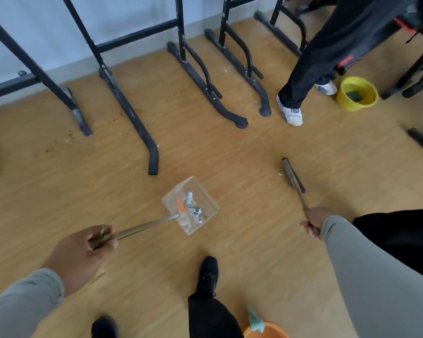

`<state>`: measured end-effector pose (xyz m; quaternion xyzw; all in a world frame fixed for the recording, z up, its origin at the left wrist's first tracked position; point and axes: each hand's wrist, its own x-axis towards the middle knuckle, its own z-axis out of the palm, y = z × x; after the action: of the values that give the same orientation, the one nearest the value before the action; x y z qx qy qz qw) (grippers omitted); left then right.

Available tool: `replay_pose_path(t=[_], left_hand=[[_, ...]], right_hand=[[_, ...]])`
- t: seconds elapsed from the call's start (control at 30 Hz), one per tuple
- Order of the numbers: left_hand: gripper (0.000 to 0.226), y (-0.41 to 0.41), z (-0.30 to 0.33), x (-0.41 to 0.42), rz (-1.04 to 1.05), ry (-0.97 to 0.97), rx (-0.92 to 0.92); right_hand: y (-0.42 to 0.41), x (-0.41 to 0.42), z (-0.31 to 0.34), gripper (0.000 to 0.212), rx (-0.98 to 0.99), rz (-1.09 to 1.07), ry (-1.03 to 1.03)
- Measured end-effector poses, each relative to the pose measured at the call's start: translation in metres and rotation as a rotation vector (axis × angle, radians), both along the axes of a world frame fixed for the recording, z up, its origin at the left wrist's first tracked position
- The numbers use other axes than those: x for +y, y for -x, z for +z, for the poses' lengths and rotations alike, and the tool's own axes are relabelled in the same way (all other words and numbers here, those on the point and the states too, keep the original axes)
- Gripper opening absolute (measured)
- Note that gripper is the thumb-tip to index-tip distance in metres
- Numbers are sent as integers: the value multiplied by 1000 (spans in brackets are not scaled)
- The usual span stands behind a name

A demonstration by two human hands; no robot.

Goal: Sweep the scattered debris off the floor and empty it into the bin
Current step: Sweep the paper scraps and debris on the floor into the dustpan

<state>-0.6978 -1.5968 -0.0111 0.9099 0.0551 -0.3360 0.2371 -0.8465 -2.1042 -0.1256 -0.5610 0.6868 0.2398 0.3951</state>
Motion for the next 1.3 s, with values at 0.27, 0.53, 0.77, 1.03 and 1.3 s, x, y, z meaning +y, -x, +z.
replay_pose_path(t=[0.27,0.53,0.77,1.03,1.3], left_hand=[[24,-1,19,68,30,-14,16],[34,18,31,245,-11,-44,1],[38,52,30,395,108,-48,51],[34,63,2,468,147,-93,89],[30,58,-30,480,171,-117,66]], right_hand=[[2,120,44,17,12,70,-109],[0,335,97,24,30,295,-272],[-14,485,128,22,-142,405,-318],[-52,524,160,29,-199,543,-198],[-96,597,101,16,-18,853,-153]])
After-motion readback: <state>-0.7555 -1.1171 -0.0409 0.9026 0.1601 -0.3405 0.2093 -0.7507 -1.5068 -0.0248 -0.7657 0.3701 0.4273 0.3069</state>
